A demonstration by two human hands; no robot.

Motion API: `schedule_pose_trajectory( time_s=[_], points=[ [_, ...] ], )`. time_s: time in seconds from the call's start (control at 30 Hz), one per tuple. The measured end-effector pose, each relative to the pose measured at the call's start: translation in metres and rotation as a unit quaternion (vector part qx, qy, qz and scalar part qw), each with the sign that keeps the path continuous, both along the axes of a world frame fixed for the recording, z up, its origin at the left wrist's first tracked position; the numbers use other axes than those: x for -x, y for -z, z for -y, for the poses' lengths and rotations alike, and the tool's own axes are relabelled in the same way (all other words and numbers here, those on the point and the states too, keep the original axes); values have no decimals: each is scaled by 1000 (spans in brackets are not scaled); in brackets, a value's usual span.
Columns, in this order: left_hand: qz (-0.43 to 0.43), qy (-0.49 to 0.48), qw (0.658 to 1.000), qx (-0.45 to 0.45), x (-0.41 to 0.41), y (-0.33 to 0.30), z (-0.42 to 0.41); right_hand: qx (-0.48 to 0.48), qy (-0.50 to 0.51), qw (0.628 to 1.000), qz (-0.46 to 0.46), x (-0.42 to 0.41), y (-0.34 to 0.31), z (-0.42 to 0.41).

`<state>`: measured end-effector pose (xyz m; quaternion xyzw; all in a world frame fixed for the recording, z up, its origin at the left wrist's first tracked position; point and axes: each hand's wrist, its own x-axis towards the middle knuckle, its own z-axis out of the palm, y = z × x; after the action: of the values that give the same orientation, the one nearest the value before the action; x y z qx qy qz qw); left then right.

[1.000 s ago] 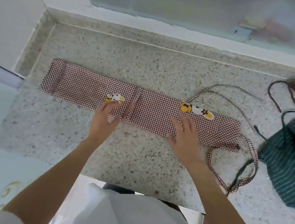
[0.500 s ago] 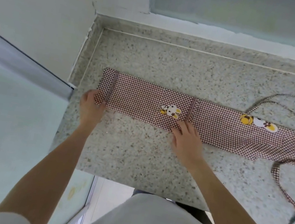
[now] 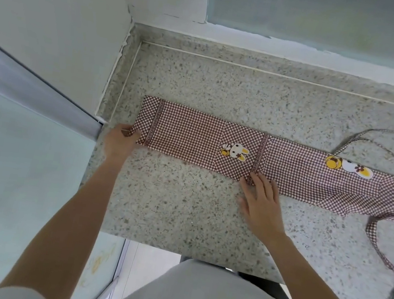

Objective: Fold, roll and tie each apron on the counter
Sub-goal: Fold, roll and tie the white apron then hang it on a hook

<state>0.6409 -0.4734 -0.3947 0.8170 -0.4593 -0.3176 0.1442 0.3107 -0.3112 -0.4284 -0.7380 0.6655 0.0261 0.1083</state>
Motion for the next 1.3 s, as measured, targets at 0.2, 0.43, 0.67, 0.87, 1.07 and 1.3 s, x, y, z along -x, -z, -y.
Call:
schedule_pose_trajectory(
  time_s=[0.2, 0.43, 0.67, 0.87, 1.07, 1.3],
  points=[
    [-250, -169, 942, 145, 49, -33, -18, -20, 29, 999, 40, 1, -1, -5],
    [-297, 138, 926, 189, 208, -78, -63, -2, 20, 988, 154, 27, -18, 3],
    [-196, 316, 906, 203, 352, -39, -113, 104, 314, 934, 138, 183, -55, -35],
    [-65, 409, 908, 54, 388, 11, -141, 96, 314, 929, 169, 237, -49, -61],
    [-88, 341, 896, 270, 339, -17, -149, 42, 278, 933, 226, 221, -33, -30],
    [-53, 141, 969, 195, 309, 0, -134, -30, 339, 938, 65, 204, -28, 15]
  ],
)
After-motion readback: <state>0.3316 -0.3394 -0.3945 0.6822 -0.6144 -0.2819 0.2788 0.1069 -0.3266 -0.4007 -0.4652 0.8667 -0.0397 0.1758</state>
